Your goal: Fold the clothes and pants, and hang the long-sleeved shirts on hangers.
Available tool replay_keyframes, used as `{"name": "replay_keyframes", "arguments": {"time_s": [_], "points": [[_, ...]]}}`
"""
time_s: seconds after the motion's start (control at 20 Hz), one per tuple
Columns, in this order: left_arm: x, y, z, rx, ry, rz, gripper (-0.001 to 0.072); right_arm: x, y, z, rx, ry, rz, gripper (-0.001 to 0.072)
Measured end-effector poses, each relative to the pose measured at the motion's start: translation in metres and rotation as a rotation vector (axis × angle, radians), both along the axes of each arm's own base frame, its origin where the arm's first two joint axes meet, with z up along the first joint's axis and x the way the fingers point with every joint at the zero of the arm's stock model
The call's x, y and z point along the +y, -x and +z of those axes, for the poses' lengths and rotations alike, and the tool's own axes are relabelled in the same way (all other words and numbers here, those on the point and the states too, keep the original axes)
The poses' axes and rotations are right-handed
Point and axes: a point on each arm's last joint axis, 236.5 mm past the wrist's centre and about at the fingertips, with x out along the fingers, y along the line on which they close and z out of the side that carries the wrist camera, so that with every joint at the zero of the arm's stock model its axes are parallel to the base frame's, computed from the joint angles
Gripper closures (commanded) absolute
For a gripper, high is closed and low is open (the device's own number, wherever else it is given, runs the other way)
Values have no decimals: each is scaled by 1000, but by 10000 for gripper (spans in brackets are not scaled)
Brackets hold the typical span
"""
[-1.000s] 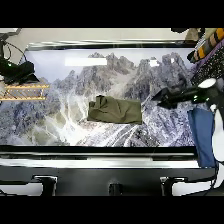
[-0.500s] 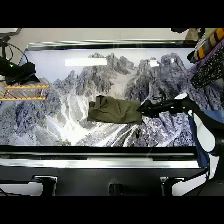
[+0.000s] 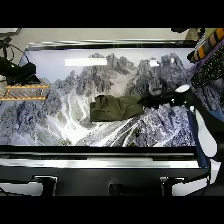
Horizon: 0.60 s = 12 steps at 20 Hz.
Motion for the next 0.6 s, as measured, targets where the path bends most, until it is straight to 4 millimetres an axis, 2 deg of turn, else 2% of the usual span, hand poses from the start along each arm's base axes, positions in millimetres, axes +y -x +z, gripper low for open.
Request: {"name": "replay_keyframes", "arguments": {"time_s": [0.1,0.3,0.4,0.6], "points": [[0,0,0,0,0,-1,694,-18,-18,36,-54,36,-45,685],[0,0,0,0,-1,-2,694,-75,-49,110,-155,75,-188,685],[0,0,0,0,-1,-2,694,-111,-57,145,-206,92,-273,685],[0,1,0,2,-1,-3,694,-189,-63,194,-279,138,-451,685]]}}
